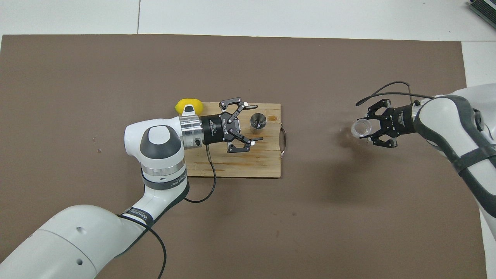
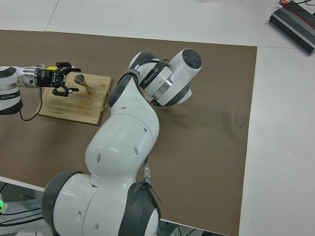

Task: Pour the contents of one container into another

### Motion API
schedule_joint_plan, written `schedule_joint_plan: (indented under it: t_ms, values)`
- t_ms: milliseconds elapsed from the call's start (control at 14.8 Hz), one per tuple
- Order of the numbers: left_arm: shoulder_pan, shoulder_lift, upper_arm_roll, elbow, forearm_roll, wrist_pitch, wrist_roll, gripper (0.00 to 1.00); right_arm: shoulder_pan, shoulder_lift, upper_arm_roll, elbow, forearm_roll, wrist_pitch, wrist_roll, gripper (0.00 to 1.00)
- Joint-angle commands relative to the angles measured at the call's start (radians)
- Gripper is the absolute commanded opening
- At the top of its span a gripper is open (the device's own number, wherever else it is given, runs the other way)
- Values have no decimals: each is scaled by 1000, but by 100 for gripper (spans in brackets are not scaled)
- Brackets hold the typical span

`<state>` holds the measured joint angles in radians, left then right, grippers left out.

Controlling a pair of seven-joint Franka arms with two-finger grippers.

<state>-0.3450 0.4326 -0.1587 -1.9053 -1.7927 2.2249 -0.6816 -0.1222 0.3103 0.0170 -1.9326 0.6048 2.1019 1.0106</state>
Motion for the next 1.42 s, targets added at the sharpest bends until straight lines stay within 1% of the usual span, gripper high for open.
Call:
schedule_joint_plan:
  t_ms: [0,202,472,608,675,742,945,1080,1282,1350]
  values:
    - [-28,-20,10,-15,-23,7,13,99,21,-37,4,1,7,12,49,17]
    - [-39,-44,10,-31,-22,-25,-3,99,61,-46,4,38,6,9,143,7]
    - [-16,-89,16,-43,-7,-135,-134,100,99,-56,1,78,-25,0,233,6]
    - [15,-107,16,-41,51,-183,-196,100,108,-56,6,106,-71,-5,284,7]
    - [32,-118,18,-41,84,-211,-216,100,133,-57,6,118,-94,-8,308,7]
    - [58,-129,18,-41,122,-243,-223,100,147,-59,4,121,-115,-8,331,7]
    - [135,-149,21,-32,255,-335,-259,100,164,-57,6,159,-125,-10,436,6]
    - [182,-162,21,-18,381,-376,-260,100,208,-53,6,185,-143,-7,486,6]
    - [234,-202,22,-6,576,-416,-254,100,262,-28,6,259,-232,-6,643,6]
    - [250,-216,22,-3,637,-422,-248,100,275,-23,6,270,-253,-5,667,6]
